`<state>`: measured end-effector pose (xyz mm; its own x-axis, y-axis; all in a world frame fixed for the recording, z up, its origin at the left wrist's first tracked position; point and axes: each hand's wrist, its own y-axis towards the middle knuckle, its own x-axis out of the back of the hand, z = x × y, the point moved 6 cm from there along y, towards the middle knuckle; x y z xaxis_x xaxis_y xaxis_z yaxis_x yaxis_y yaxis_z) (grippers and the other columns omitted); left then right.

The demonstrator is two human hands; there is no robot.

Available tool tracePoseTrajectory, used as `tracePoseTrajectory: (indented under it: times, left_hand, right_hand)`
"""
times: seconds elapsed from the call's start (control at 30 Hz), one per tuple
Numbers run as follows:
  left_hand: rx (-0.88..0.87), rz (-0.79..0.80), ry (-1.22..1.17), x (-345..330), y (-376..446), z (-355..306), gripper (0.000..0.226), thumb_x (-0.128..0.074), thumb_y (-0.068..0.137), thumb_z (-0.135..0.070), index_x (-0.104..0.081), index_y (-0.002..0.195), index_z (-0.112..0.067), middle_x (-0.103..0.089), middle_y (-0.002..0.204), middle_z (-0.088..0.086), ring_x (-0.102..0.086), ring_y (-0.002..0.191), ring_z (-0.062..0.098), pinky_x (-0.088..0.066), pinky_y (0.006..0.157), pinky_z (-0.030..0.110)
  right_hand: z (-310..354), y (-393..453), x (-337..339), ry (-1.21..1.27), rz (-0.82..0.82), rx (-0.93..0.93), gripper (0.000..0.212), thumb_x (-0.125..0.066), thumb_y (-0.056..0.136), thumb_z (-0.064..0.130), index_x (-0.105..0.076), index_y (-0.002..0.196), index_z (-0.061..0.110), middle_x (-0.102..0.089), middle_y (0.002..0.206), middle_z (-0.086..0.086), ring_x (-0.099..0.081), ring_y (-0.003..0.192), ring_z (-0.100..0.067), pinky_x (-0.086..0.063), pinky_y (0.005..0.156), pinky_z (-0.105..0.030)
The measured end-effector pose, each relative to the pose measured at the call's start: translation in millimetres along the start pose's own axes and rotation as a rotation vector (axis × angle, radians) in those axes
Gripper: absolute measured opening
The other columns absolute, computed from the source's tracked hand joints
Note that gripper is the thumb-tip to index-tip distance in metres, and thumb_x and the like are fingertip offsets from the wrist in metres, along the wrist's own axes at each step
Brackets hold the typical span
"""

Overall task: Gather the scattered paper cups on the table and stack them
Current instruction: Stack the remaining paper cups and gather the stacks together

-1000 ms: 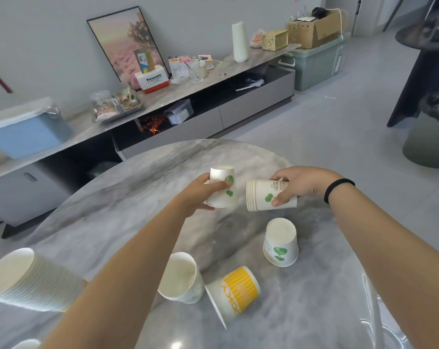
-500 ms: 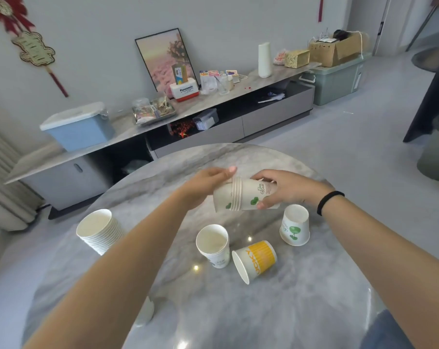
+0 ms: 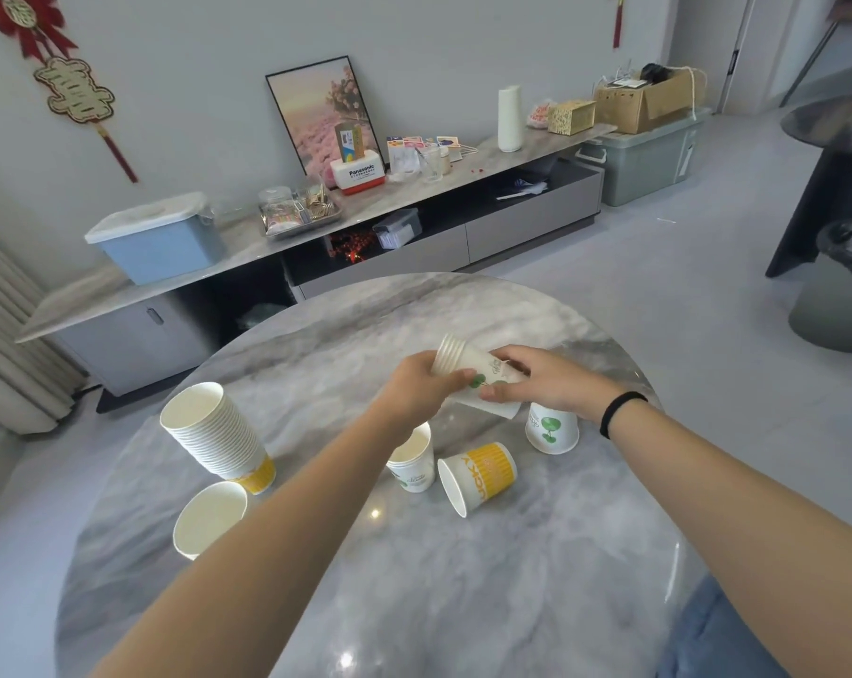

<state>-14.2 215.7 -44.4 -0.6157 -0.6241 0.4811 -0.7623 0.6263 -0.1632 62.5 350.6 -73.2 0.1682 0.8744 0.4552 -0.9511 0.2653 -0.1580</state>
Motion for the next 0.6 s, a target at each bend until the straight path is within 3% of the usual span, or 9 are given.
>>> tracePoseTrajectory:
  times: [0.1,0.2,0.3,0.37,0.5,0.6]
  left_hand:
    - [-0.021,-0.095,0.102,11.8,-4.1,0.9,0.023,-0.063,0.088,-0.023,-0.064,0.103,-0.006,-0.061,0.086,0.006,-0.054,0.078,0.021,-0.041,0.063,0.026]
    - [-0.014,-0.158,0.338,23.4,-8.8,4.4,0.028,-0.059,0.09,-0.026,-0.059,0.098,0.0,-0.056,0.08,0.009,-0.05,0.075,0.026,-0.037,0.064,0.03]
    - [-0.018,-0.207,0.422,34.8,-15.2,5.2,0.022,-0.057,0.09,-0.028,-0.051,0.087,-0.007,-0.053,0.072,0.005,-0.049,0.074,0.028,-0.033,0.054,0.03]
    - [-0.05,-0.246,0.474,42.6,-20.5,0.9,0.02,-0.056,0.091,-0.029,-0.049,0.088,-0.01,-0.055,0.08,0.009,-0.05,0.077,0.029,-0.034,0.062,0.03]
    - [-0.173,-0.331,0.698,56.9,-36.1,-14.6,0.025,-0.049,0.095,-0.026,-0.049,0.112,-0.008,-0.06,0.096,0.012,-0.055,0.094,0.034,-0.031,0.078,0.032]
    - [-0.209,-0.337,0.864,59.6,-40.2,-8.5,0.029,-0.045,0.096,-0.028,-0.047,0.12,-0.011,-0.062,0.109,0.013,-0.054,0.103,0.034,-0.031,0.088,0.034]
  right_hand:
    - [-16.9,5.6,8.1,-0.192,-0.018,-0.026,0.072,-0.074,0.073,0.049,-0.046,0.136,0.027,-0.052,0.137,0.003,-0.045,0.13,-0.017,-0.036,0.111,-0.041]
    - [-53.5,6.8,22.7,-0.565,-0.085,-0.204,0.08,-0.072,0.072,0.052,-0.038,0.142,0.03,-0.035,0.151,-0.004,-0.024,0.142,-0.029,-0.025,0.115,-0.046]
    - [-71.5,4.1,12.9,-0.598,-0.028,-0.247,0.076,-0.074,0.075,0.035,-0.036,0.141,0.026,-0.042,0.143,-0.012,-0.039,0.132,-0.033,-0.037,0.106,-0.038]
    - [-68.3,4.5,10.1,-0.538,-0.041,-0.214,0.064,-0.072,0.079,0.024,-0.042,0.135,0.02,-0.049,0.134,-0.014,-0.05,0.119,-0.032,-0.043,0.094,-0.035]
    - [-35.6,4.6,13.6,-0.463,-0.165,-0.126,0.051,-0.072,0.078,0.031,-0.047,0.121,0.022,-0.054,0.121,-0.011,-0.056,0.105,-0.031,-0.048,0.081,-0.034]
    - [-1.3,0.5,12.3,-0.378,-0.299,-0.043,0.051,-0.072,0.076,0.036,-0.046,0.117,0.021,-0.05,0.109,-0.005,-0.054,0.096,-0.027,-0.045,0.079,-0.035]
